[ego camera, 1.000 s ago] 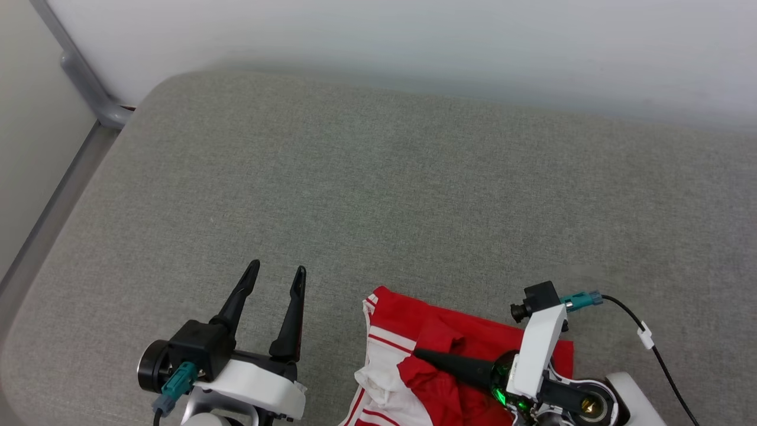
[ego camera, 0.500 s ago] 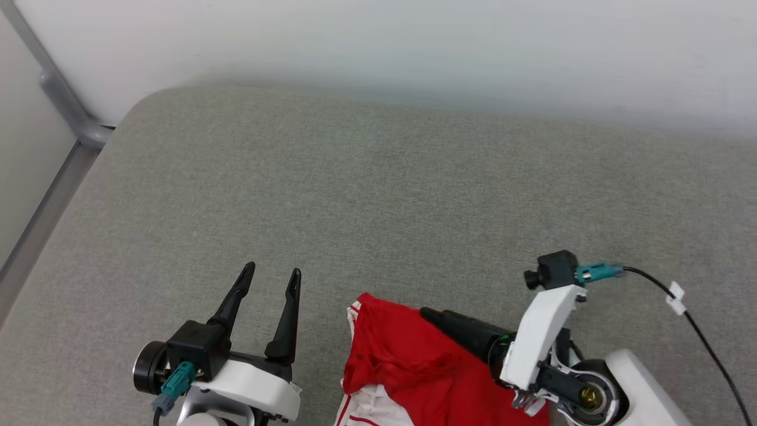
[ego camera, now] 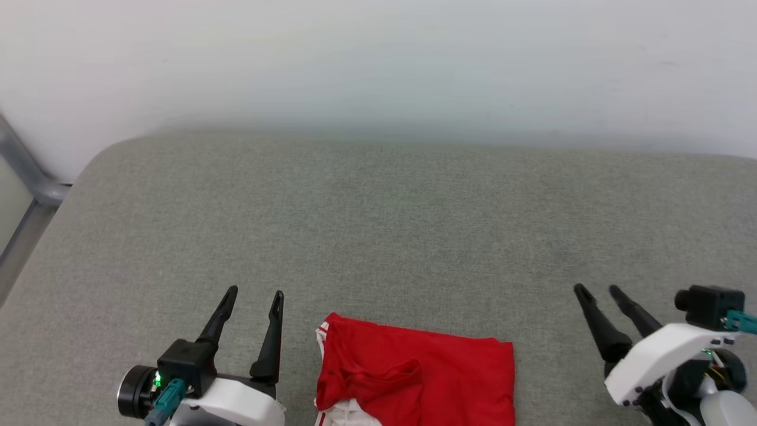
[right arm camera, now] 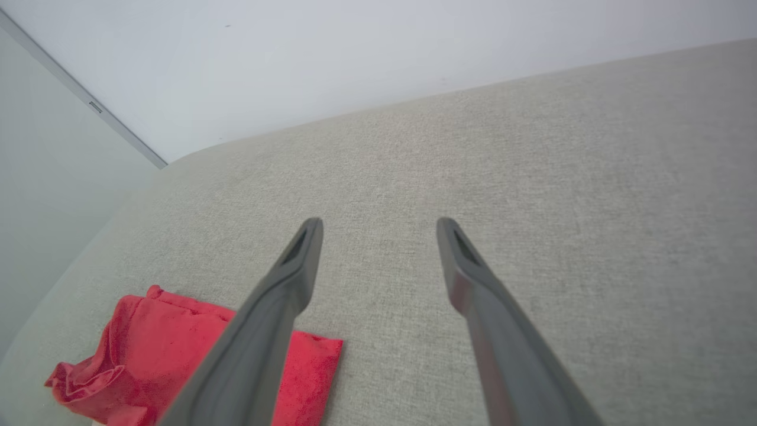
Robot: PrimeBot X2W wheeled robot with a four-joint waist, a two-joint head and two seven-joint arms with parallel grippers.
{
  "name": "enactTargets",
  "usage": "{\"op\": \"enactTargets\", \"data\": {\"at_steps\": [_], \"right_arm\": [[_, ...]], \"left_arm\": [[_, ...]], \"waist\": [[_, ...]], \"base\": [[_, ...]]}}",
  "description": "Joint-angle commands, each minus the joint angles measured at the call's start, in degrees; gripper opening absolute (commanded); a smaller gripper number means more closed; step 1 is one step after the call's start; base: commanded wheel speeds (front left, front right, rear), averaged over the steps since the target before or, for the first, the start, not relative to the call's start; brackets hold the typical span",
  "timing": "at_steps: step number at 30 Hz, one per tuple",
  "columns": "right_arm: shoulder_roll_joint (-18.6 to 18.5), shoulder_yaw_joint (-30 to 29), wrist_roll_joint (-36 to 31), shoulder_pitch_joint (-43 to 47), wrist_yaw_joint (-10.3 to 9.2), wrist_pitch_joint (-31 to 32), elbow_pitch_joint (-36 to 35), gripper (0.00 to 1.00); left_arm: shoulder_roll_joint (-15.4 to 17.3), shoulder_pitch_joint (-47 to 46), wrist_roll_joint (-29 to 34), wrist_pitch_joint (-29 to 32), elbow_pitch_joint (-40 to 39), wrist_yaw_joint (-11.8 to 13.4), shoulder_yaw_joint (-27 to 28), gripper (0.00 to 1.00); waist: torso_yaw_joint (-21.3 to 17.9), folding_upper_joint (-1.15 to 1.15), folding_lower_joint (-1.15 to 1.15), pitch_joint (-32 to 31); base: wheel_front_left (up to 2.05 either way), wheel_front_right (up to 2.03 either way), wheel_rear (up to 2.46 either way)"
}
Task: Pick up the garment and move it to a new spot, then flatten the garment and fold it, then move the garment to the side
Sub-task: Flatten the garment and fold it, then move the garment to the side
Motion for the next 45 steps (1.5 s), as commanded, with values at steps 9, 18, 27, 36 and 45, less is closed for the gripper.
{"op": "enactTargets", "data": {"at_steps": [9,18,27,36,45], "right_arm": [[4.5,-10.3,-17.2,6.9,-0.01,-7.9,-8.0,1.0],[8.5,-11.1,-25.0,13.7,-0.01,-8.5,-15.3,1.0],[9.8,-10.1,-27.9,17.2,-0.01,-6.3,-19.7,1.0],[10.3,-11.0,-28.1,17.1,-0.01,-3.8,-20.7,1.0],[7.0,-12.2,-18.5,16.1,-0.01,11.7,-14.2,1.0]], "left_arm": [[0.9,2.0,-0.5,0.4,0.0,1.3,0.5,1.0],[2.0,3.5,-0.1,0.6,0.4,2.3,0.6,1.0],[2.2,4.0,-0.6,0.4,0.6,3.1,0.8,1.0],[2.0,2.9,-0.8,0.2,1.0,3.4,0.4,1.0],[1.3,1.5,-0.6,0.0,0.0,3.7,0.5,1.0]], "waist": [[-1.8,0.0,0.0,-2.0],[-2.8,0.0,0.0,-3.8],[-3.3,0.0,0.0,-3.5],[-3.0,0.0,0.0,-3.1],[-1.7,0.0,0.0,-1.2]], "base": [[0.0,0.0,0.0],[0.0,0.0,0.0],[0.0,0.0,0.0],[0.0,0.0,0.0],[0.0,0.0,0.0]]}}
